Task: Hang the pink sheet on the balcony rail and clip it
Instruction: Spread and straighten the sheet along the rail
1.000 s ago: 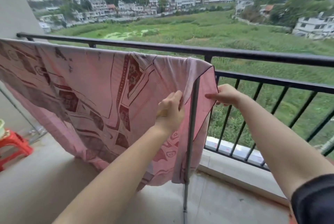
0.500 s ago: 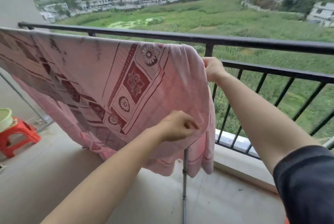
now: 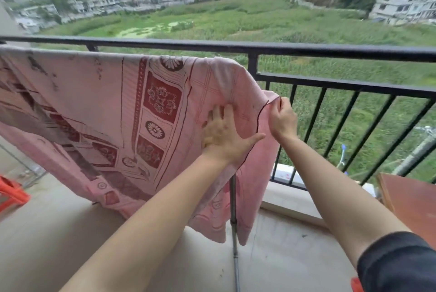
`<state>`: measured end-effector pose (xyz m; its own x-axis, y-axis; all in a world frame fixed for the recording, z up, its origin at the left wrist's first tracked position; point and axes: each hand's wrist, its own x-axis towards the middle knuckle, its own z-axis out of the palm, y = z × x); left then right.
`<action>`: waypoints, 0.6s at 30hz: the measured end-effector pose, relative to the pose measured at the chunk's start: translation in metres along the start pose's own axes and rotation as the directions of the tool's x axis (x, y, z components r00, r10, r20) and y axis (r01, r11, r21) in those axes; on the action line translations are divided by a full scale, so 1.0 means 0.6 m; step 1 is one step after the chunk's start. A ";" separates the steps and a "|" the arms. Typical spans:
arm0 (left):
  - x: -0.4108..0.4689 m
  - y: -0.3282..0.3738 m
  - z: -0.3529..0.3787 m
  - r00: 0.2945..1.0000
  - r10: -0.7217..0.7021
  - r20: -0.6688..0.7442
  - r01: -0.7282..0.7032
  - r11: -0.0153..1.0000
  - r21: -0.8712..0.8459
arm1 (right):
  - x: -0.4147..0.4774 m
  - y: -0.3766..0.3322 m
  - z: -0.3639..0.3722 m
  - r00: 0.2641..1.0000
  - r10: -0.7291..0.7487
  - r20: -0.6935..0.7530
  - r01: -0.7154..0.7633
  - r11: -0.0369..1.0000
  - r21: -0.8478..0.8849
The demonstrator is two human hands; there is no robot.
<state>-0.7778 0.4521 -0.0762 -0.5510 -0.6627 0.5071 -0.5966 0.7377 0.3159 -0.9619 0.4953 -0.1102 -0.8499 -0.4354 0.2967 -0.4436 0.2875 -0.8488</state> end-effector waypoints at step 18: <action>0.133 -0.013 -0.118 0.873 0.370 -0.318 -0.348 0.929 0.127 | 0.065 -0.096 -0.085 0.863 -0.376 -0.338 0.389 0.921 -0.032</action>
<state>-0.7758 0.4025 0.0184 -0.5166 -0.2648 0.8143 -0.4364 0.8996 0.0156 -0.9840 0.5053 -0.0273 -0.6624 -0.1950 0.7233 -0.7482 0.1231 -0.6520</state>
